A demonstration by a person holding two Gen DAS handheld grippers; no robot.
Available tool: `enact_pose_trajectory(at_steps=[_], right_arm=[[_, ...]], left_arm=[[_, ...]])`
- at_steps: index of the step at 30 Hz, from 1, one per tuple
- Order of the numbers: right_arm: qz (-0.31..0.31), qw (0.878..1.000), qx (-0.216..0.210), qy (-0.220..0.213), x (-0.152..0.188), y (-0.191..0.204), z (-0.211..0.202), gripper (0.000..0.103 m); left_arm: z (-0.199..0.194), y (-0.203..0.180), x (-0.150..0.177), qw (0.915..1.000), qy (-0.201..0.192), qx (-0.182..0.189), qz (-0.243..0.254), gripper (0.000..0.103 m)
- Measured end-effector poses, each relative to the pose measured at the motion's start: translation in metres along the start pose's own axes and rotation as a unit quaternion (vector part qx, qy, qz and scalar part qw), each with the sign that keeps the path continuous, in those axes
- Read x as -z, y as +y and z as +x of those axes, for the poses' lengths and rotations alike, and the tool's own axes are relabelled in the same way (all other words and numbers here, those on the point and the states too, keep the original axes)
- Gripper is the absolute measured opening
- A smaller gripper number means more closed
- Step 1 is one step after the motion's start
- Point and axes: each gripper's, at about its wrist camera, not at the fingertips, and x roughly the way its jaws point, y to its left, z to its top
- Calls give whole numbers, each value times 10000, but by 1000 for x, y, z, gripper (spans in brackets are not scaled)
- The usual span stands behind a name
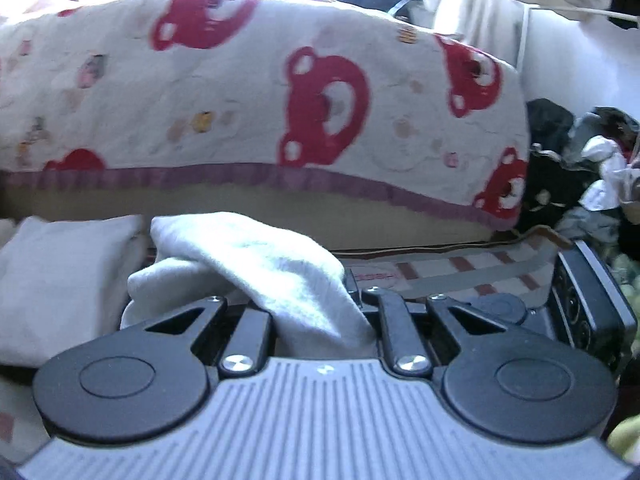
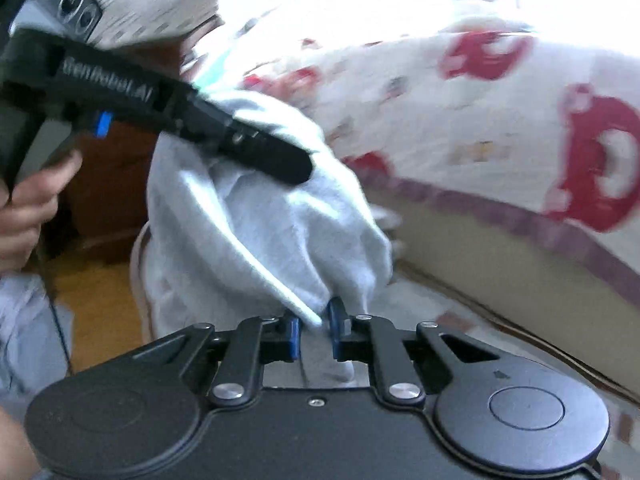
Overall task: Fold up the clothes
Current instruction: 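Lift the sweatshirt with both grippers and carry it onto the rug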
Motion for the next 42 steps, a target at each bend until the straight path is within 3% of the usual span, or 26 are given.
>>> enact_pose_trajectory(at_steps=[4,8,14,21,27,32,35,36,37,38,42], right_arm=[[359,9968,711,2,16,-19,-24,15],[716,9916,1077,40,42,-36,-31,16],[1427,9800,1385,106,67,-59,-34,15],[1716,9741,1460,213,67,-72,-45,15],[1737,9701,1675,249,69,-80,-54,8],[1770,9738,1383,347,75,-81,-50,8],[1701,9787,1129,238,75,-74,-52,15],[1690,9802,1021,169,76,-72,-53,21],[1686,9815,902,102,76,-70,-54,38],[1657,9830,788,68,76,-67,-54,43],[1381,9897,351,120,77,-51,-49,53]], left_arm=[[47,-23,-25,9979,614,222,-1,12],[87,-45,-35,9937,1093,255,51,12],[99,-70,-25,9904,1287,62,509,12],[105,-97,-9,9830,1440,-160,1124,12],[102,-106,-1,9791,1621,-177,1217,12],[95,-113,8,9761,1618,-205,1437,12],[94,-103,10,9792,1571,-214,1268,12],[94,-100,11,9801,1556,-217,1211,12],[94,-96,11,9811,1540,-220,1155,12],[93,-94,12,9817,1500,-222,1154,12],[95,-81,13,9853,1468,-195,848,12]])
